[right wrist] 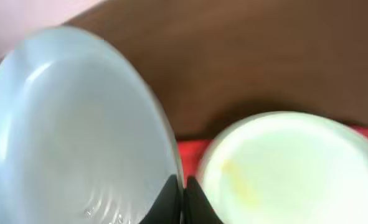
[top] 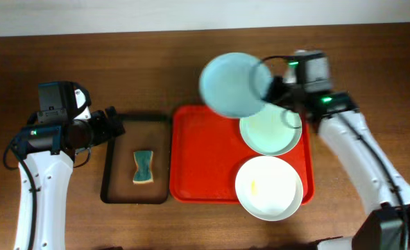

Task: Clean dirty plates on tray and stack at the side
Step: 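Carry the light blue plate right and set it beside the tray, then slide the white plate left on the tray with the right gripper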

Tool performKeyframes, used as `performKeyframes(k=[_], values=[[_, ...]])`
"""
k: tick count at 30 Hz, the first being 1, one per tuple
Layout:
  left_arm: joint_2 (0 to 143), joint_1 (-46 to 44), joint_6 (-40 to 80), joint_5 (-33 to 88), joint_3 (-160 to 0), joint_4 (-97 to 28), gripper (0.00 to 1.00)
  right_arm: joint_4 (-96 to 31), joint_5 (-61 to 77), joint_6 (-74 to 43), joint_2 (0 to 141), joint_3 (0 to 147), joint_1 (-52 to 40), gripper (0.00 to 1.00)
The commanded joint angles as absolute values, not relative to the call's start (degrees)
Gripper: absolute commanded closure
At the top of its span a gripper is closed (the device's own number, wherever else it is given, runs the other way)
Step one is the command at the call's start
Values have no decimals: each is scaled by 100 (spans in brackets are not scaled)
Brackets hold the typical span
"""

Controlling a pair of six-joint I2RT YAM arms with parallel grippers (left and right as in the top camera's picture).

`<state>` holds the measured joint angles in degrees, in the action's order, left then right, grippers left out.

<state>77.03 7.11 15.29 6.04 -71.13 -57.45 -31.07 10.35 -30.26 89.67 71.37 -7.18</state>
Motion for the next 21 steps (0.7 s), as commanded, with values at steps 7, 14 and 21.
performKeyframes(k=[7,14,21], values=[[7653,729,1581,666,-7194,-5736,1,-5085,854,-3048,8849,7109,3304,96],[7653,729,1581,666,-7194,-5736,1,-3931,231,-3203,8855,5572,3489,96],[7653,729,1581,666,-7194,-5736,1,-3000,233,-3201,8855,4928,3489,81]])
